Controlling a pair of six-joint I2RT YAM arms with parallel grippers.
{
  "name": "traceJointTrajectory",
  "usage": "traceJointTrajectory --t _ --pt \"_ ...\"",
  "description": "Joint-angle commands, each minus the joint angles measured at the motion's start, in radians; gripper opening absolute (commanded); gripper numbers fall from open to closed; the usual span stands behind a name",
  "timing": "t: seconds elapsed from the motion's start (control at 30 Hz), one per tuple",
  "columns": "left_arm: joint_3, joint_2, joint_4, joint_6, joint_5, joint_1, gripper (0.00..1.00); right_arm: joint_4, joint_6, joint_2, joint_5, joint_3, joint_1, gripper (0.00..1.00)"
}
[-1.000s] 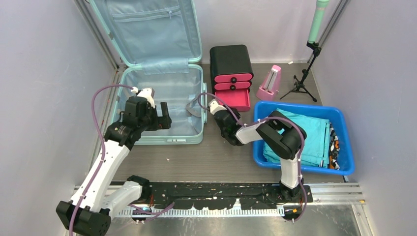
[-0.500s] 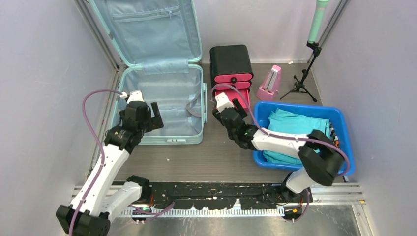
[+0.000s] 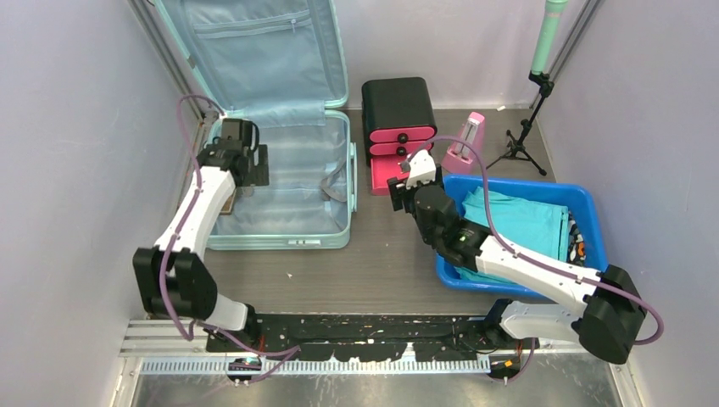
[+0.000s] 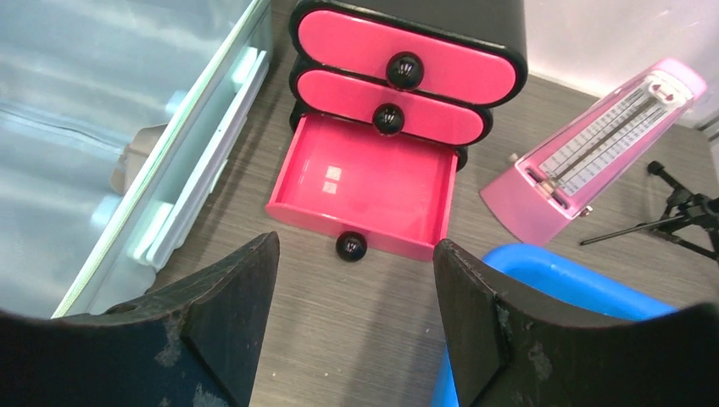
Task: Open, take out, and arrange the luggage
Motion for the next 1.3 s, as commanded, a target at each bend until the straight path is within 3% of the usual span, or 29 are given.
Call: traceJointTrajectory --t 0.0,0.3,0.53,0.8,1.03,1.27 --pt "0.058 0.12 0.042 0.195 0.009 0.008 0.95 -0.013 0.083 -0.066 -0.038 -0.011 0.002 0.72" --pt "0.053 0.309 0.188 0.305 0.159 0.133 0.95 0.028 0.077 -0.154 -0.027 -0.063 0.002 0.72" --pt "0.095 0.454 0.224 0.356 0.059 0.135 0.9 0.028 0.055 -0.13 -0.022 -0.059 0.002 0.72" --pt "0.108 0.475 0.239 0.358 0.127 0.202 0.9 0.009 0.057 -0.116 -0.003 -0.047 0.002 0.72" --pt "0.086 0.517 0.307 0.393 -0.006 0.214 0.92 0.019 0.059 -0.136 0.002 -0.061 0.002 0.72" --pt "0.101 0.551 0.29 0.376 0.125 0.218 0.89 -0.003 0.062 -0.13 0.009 -0.05 0.002 0.72"
